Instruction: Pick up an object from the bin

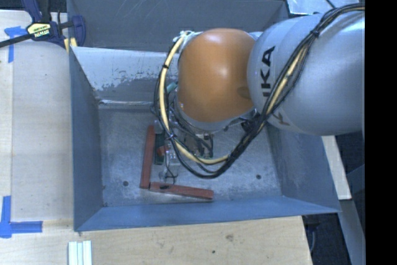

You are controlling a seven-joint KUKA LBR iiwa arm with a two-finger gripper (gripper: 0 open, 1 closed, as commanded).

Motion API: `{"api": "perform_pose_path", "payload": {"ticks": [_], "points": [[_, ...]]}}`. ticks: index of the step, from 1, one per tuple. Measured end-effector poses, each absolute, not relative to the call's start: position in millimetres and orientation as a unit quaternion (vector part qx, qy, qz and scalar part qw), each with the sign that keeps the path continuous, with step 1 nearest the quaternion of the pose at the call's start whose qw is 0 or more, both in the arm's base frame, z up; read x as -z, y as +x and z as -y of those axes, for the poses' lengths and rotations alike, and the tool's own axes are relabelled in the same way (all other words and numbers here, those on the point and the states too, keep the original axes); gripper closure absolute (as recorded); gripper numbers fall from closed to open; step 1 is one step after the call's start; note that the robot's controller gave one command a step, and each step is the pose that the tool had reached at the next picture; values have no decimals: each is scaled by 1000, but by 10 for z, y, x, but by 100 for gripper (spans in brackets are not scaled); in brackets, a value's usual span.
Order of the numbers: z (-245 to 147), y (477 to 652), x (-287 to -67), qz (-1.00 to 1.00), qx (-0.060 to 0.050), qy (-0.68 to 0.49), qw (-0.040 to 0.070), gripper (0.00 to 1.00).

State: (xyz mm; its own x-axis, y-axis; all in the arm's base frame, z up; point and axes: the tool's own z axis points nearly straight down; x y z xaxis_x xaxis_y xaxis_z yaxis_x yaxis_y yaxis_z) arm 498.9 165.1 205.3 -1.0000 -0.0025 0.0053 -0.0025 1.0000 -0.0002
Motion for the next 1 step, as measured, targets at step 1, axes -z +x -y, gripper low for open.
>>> {"api": "perform_pose_path", "payload": {"ticks": [1], "points": [[-1643, 5008, -2092, 1000, 1, 0, -1, 0]]}}
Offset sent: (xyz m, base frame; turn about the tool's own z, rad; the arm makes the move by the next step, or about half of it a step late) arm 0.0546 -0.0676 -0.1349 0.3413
